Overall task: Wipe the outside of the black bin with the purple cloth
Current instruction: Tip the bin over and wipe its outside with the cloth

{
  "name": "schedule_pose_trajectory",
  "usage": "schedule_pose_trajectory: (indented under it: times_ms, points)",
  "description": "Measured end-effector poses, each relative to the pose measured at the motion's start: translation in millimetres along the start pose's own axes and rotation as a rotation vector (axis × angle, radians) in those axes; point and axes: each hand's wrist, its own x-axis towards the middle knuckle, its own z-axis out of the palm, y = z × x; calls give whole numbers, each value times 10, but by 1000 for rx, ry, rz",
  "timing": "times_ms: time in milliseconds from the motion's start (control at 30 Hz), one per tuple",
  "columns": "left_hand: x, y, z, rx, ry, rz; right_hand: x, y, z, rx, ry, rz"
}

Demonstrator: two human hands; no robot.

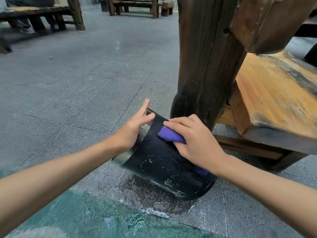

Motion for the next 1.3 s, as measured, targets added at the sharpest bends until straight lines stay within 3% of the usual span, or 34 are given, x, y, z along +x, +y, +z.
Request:
schedule_pose_trajectory:
  times_ms: [233, 533, 700, 933, 1033, 1200, 1300]
  points:
    - [-11, 4, 15, 44, -3, 113, -513, 374, -18, -19, -3, -51]
    - [-8, 253, 385, -12, -57, 125, -1122, 806, -379, -13, -144, 82]
    - [31, 275, 591, 238, -49, 166, -702, 487, -438, 168, 111, 282]
    - [72, 233, 601, 79, -122, 136, 17, -13, -409, 370, 392, 386]
    - [88, 186, 616, 35, -154, 101, 148, -158, -384, 324, 364, 313]
    - [156, 127, 522, 23, -63, 160, -62, -225, -218, 200, 330, 47]
    - [247, 104, 416, 58, -46, 170, -235, -160, -112, 64, 227, -104]
